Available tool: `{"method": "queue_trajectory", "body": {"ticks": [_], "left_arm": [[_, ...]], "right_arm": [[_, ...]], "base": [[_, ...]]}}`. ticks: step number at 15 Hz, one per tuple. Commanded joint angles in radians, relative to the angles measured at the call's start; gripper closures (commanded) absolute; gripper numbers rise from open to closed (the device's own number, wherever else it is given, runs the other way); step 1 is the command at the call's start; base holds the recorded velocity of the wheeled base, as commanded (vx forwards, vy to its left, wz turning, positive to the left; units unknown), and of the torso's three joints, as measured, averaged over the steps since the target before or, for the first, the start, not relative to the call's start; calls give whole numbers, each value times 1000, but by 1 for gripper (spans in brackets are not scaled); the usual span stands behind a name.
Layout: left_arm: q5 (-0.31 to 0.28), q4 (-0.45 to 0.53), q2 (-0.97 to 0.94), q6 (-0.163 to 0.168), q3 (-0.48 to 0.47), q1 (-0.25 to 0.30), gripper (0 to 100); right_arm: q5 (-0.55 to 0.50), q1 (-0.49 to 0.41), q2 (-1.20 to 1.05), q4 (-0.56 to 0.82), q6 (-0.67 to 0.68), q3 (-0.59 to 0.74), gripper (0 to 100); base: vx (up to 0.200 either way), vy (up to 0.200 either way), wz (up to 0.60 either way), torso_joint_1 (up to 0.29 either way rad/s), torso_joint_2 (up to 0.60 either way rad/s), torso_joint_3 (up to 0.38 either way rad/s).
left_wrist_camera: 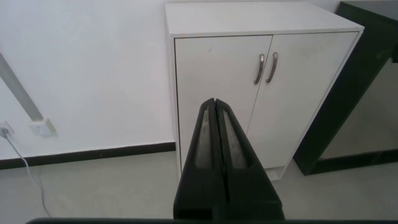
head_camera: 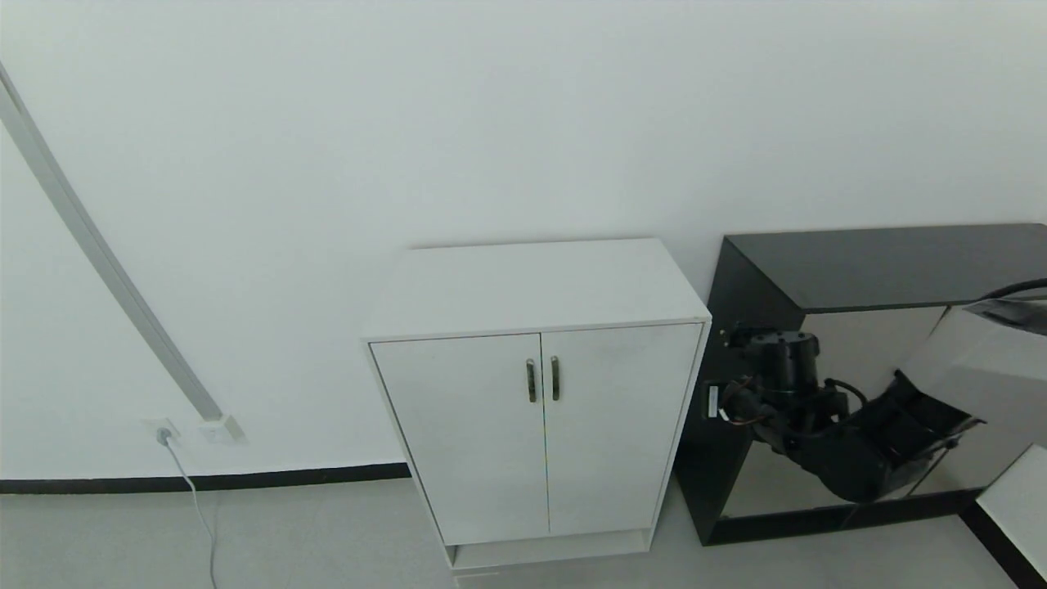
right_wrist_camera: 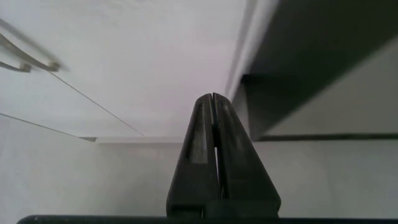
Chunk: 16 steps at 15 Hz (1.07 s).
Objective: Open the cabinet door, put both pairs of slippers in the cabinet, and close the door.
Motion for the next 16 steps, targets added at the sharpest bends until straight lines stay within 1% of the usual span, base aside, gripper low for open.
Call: {"method": "queue_trajectory", "body": {"ticks": [1, 3, 4, 7, 8, 10, 13, 16], "left_arm": [[0, 0, 1, -1, 0, 0, 100], [0, 0, 1, -1, 0, 0, 100], [0, 0, 1, -1, 0, 0, 100], [0, 0, 1, -1, 0, 0, 100], [0, 0, 1, -1, 0, 0, 100], [0, 0, 1, -1, 0, 0, 100], [0, 0, 1, -1, 0, 0, 100], [0, 0, 1, -1, 0, 0, 100]], "right_arm": [[-5, -68, -198, -38, -1, 192, 100], [-5, -111, -273, -38, 0, 281, 100], [-5, -156, -347, -38, -1, 358, 100], [-3, -277, -486, -38, -9, 485, 100], [-3, -301, -514, -38, -20, 513, 100], [7, -384, -615, -38, -44, 602, 100], [46, -403, -741, -33, -46, 691, 100], [83, -401, -867, -30, -90, 780, 100]], "base": [[0, 0, 0, 0, 0, 0], [0, 0, 0, 0, 0, 0], [0, 0, 0, 0, 0, 0], [0, 0, 0, 0, 0, 0], [0, 0, 0, 0, 0, 0], [0, 0, 0, 0, 0, 0], [0, 0, 0, 0, 0, 0], [0, 0, 0, 0, 0, 0]]}}
